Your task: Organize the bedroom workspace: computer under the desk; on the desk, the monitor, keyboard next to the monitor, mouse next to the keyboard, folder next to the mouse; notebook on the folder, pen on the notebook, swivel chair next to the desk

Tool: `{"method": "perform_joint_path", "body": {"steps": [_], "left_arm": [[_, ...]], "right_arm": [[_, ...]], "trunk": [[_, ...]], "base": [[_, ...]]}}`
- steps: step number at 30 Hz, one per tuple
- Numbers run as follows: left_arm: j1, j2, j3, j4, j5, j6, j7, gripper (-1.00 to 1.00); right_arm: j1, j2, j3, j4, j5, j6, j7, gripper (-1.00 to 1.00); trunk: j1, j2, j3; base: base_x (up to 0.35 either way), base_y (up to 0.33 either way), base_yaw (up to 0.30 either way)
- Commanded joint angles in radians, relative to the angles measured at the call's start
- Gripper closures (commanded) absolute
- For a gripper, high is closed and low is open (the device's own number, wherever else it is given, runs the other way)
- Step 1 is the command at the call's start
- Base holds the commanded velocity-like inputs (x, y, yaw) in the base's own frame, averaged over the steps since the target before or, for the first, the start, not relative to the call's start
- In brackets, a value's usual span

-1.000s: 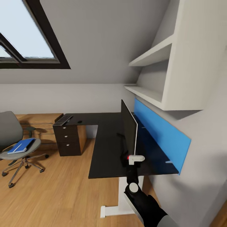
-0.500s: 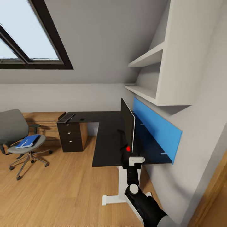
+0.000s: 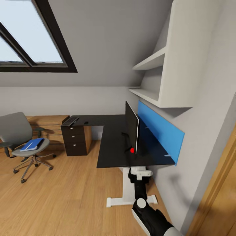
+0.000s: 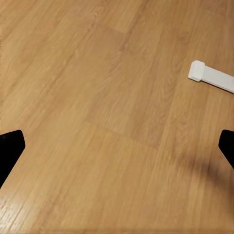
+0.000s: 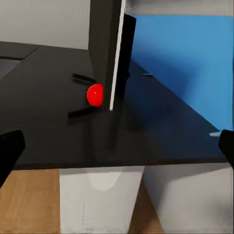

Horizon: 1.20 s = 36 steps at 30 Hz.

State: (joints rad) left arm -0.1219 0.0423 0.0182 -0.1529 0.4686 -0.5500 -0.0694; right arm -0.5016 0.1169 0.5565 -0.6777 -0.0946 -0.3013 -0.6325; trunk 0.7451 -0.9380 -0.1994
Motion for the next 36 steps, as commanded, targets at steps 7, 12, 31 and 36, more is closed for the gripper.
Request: {"method": "perform_joint_path", "body": {"steps": [7,12,31,36], "left_arm": [[-0.001,0.000,0.002,0.001,0.006,-0.002,-0.007,-1.00],[-0.001,0.001,0.002,0.002,0.006,-0.002,-0.007,-1.00],[-0.001,-0.001,0.001,0.005,0.008,0.009,-0.006,-1.00],[-0.001,-0.001,0.000,0.006,0.007,0.008,-0.006,-1.00]], "right_arm": [[-0.001,-0.004,0.006,0.171,-0.026,-0.071,-0.005,-1.00],[-0.001,0.002,0.011,0.404,-0.050,-0.192,-0.003,-1.00],[0.070,-0.076,0.002,0.697,-0.388,-0.319,0.557,-1.00],[0.073,-0.075,0.003,0.695,-0.401,-0.319,0.574,-1.00]], "trunk": [[0.000,-0.001,-0.001],[0.000,-0.001,-0.001],[0.000,-0.001,-0.001],[0.000,-0.001,-0.001]], "base": [[-0.004,-0.001,0.000],[0.000,0.000,0.000],[0.000,0.000,0.000],[0.000,0.000,0.000]]}}
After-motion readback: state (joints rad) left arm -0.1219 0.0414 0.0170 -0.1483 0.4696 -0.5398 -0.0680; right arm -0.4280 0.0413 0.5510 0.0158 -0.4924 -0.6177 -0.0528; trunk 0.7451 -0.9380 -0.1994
